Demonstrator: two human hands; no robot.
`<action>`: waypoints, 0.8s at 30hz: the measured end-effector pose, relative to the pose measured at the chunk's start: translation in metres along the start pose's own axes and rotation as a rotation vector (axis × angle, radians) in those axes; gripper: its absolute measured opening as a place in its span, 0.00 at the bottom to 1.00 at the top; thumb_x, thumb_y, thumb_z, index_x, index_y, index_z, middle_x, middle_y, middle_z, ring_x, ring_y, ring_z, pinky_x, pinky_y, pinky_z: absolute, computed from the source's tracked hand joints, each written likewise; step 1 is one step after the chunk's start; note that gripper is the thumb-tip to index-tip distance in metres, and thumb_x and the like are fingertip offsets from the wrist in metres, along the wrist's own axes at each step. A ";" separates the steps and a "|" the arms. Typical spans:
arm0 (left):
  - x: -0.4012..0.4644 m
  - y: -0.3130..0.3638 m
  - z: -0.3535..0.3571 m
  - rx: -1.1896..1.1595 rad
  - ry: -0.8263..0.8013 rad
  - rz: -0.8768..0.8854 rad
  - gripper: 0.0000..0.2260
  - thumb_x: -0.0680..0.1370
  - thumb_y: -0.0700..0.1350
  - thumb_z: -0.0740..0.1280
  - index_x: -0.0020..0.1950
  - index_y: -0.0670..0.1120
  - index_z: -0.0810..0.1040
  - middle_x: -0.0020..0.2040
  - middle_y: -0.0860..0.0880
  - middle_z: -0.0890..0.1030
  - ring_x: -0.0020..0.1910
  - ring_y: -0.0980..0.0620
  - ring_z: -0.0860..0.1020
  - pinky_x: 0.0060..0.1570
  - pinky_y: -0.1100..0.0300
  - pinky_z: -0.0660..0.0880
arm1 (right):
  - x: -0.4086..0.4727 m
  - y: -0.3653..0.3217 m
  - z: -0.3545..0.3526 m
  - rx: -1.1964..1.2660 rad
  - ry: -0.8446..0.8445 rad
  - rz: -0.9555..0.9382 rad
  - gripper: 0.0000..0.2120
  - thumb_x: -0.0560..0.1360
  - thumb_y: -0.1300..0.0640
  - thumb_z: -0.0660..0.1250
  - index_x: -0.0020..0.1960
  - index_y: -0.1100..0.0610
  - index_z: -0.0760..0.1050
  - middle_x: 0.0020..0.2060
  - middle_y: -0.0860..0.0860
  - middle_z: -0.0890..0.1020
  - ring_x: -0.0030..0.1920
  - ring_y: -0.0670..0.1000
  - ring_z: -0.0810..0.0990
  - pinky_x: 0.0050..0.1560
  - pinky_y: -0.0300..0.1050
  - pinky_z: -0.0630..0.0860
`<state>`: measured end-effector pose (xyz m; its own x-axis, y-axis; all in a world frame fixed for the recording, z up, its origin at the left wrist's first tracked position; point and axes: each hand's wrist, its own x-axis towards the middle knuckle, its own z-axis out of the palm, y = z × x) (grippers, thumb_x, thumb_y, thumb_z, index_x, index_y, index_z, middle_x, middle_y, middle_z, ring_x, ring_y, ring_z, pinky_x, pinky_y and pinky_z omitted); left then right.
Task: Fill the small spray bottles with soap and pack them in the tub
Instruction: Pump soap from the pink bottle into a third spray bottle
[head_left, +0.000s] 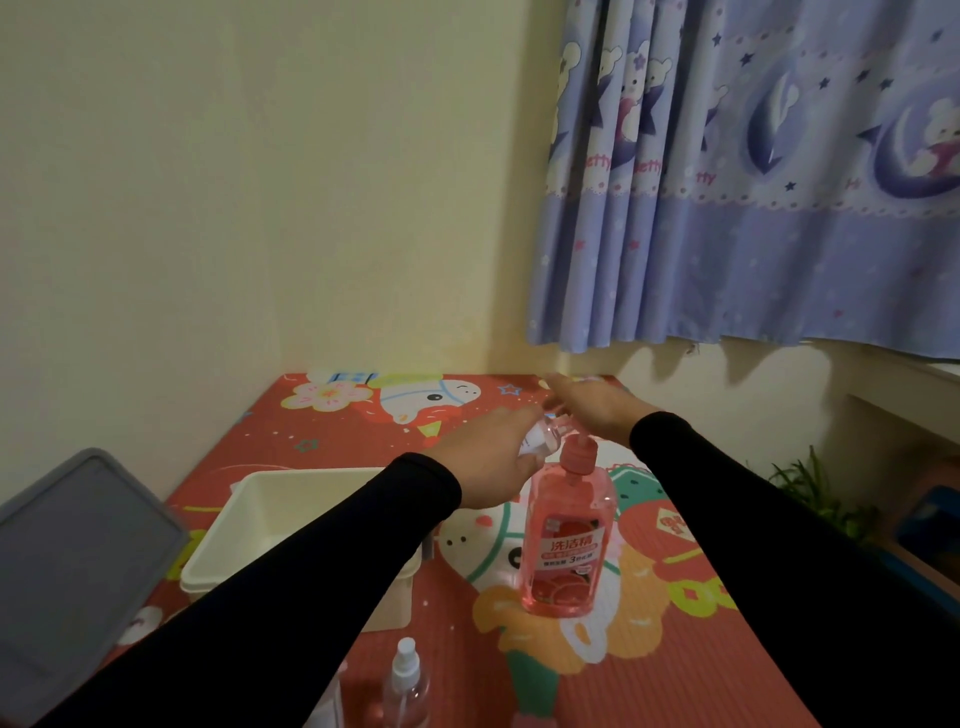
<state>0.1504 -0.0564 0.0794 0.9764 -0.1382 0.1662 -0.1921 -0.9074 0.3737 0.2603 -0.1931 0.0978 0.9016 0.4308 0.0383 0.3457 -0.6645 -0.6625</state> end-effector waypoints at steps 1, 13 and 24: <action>0.000 -0.001 0.001 0.000 0.001 0.009 0.25 0.82 0.51 0.59 0.77 0.56 0.54 0.72 0.45 0.68 0.67 0.45 0.70 0.63 0.51 0.69 | 0.001 0.002 0.002 0.008 -0.007 0.001 0.27 0.81 0.41 0.49 0.58 0.58 0.79 0.55 0.50 0.79 0.55 0.52 0.77 0.61 0.46 0.71; -0.002 -0.001 0.001 0.011 -0.016 -0.010 0.24 0.82 0.51 0.58 0.77 0.53 0.55 0.73 0.46 0.67 0.68 0.46 0.69 0.60 0.57 0.66 | 0.000 0.001 0.005 -0.036 -0.027 0.007 0.29 0.81 0.41 0.48 0.61 0.60 0.78 0.61 0.54 0.78 0.60 0.53 0.76 0.65 0.47 0.68; -0.004 -0.002 0.008 0.049 -0.048 -0.026 0.24 0.83 0.54 0.56 0.78 0.51 0.56 0.75 0.46 0.65 0.72 0.47 0.64 0.65 0.55 0.63 | 0.000 0.008 0.014 -0.061 -0.071 0.038 0.32 0.82 0.40 0.44 0.62 0.61 0.77 0.63 0.56 0.76 0.56 0.52 0.73 0.57 0.45 0.64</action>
<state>0.1478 -0.0571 0.0710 0.9848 -0.1322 0.1127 -0.1627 -0.9291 0.3322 0.2592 -0.1898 0.0819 0.8944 0.4454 -0.0405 0.3289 -0.7163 -0.6155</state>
